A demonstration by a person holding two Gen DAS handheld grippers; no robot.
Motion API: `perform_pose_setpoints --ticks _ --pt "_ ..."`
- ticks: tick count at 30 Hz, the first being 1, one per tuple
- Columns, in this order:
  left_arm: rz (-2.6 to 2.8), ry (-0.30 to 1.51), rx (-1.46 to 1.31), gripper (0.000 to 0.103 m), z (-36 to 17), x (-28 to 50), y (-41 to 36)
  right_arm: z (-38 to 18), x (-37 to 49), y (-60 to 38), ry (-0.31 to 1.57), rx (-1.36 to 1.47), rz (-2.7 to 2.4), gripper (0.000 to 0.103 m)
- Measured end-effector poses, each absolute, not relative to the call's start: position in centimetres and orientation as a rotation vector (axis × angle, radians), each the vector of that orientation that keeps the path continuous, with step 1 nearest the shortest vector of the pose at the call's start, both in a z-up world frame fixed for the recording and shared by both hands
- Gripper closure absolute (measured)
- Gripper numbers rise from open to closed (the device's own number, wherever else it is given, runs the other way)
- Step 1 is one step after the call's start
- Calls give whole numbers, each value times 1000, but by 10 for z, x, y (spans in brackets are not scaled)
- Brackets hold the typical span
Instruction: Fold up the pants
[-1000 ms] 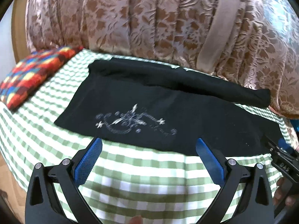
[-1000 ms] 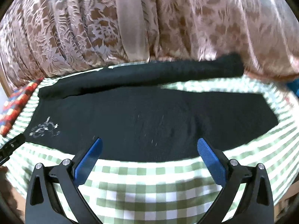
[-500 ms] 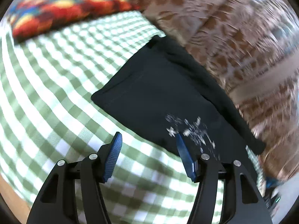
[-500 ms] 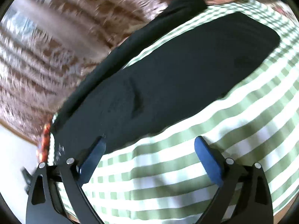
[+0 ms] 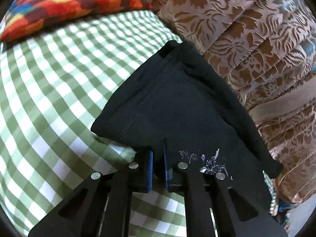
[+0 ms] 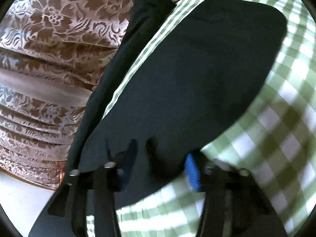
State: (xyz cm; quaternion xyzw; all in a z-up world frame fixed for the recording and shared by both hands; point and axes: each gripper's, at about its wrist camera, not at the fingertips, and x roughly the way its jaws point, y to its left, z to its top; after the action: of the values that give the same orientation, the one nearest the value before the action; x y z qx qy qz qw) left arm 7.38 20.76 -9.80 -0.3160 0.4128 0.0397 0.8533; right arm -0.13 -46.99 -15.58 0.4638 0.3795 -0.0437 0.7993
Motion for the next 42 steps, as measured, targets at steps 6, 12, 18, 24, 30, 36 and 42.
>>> perform_pose_setpoints --ticks 6,12,18,24,30,36,42 --pt "70 850 -646 96 -81 63 211 -140 -8 -469 812 899 -127 91" --pt "64 848 -599 97 -65 40 212 -123 -39 -463 830 848 -112 91" --pt "91 913 -546 97 -80 5 218 -133 -82 -457 885 879 -96 91" --pt "111 965 -534 91 -102 -5 223 -136 -102 -476 849 957 -113 76" --pt "219 931 -460 64 -87 -17 235 -138 -111 -539 759 1008 -317 72" --pt "173 796 -385 64 -51 -35 226 -121 -101 -565 753 918 -424 96" --pt "129 946 -255 69 -77 -8 185 -126 -108 -563 819 769 -524 96"
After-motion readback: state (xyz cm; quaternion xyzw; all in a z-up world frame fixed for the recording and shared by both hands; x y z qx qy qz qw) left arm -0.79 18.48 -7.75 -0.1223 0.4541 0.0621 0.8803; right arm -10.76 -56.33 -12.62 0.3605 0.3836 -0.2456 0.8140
